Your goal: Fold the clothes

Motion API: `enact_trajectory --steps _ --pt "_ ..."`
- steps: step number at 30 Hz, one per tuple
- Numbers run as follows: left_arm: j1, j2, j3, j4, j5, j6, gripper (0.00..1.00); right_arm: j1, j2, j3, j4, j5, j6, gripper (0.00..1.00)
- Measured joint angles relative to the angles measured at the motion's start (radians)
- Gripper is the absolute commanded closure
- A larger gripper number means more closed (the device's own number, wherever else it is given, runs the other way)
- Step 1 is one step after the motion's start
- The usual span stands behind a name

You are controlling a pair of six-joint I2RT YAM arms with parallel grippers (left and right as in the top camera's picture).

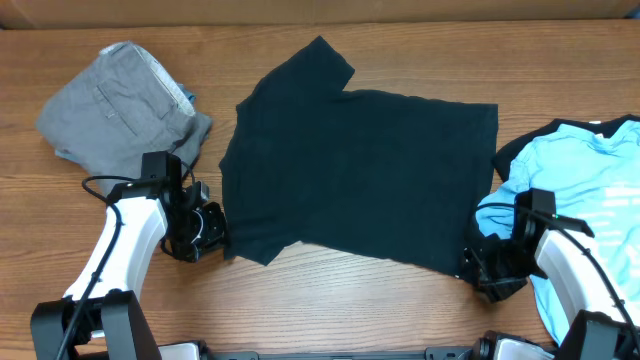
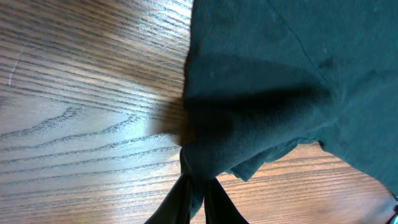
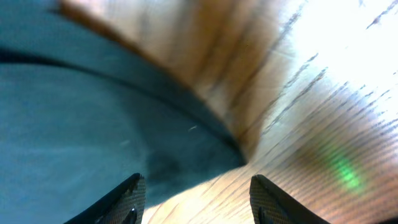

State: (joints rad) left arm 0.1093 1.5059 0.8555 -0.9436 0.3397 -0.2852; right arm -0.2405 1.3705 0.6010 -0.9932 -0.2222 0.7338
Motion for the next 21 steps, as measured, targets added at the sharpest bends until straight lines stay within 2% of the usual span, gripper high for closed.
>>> enact_trajectory --steps 2,6,8,11,15,18,21 --pt "0.0 0.0 0.0 0.0 0.0 0.0 0.89 0.0 0.0 -0.034 0.02 0.005 0.022 0.43" --pt "0.0 0.0 0.0 -0.005 0.0 0.0 0.9 0.0 -0.021 -0.064 0.038 0.006 0.073 0.54" --pt "0.0 0.0 0.0 -0.011 0.0 0.0 0.92 -0.001 -0.031 -0.07 0.047 0.006 0.091 0.62" --pt "0.0 0.0 0.002 -0.027 0.0 0.0 0.96 -0.001 -0.035 -0.071 0.07 -0.009 0.106 0.79" --pt "0.003 0.0 0.021 -0.061 0.0 -0.001 0.96 -0.001 -0.034 -0.069 0.089 -0.023 0.091 0.91" --pt "0.023 -0.002 0.047 -0.08 0.0 -0.001 0.96 -0.001 -0.028 -0.062 0.082 -0.024 0.073 0.96" --pt "0.062 -0.024 0.056 -0.106 0.0 -0.001 0.96 0.0 -0.021 -0.052 0.066 -0.017 0.057 0.96"
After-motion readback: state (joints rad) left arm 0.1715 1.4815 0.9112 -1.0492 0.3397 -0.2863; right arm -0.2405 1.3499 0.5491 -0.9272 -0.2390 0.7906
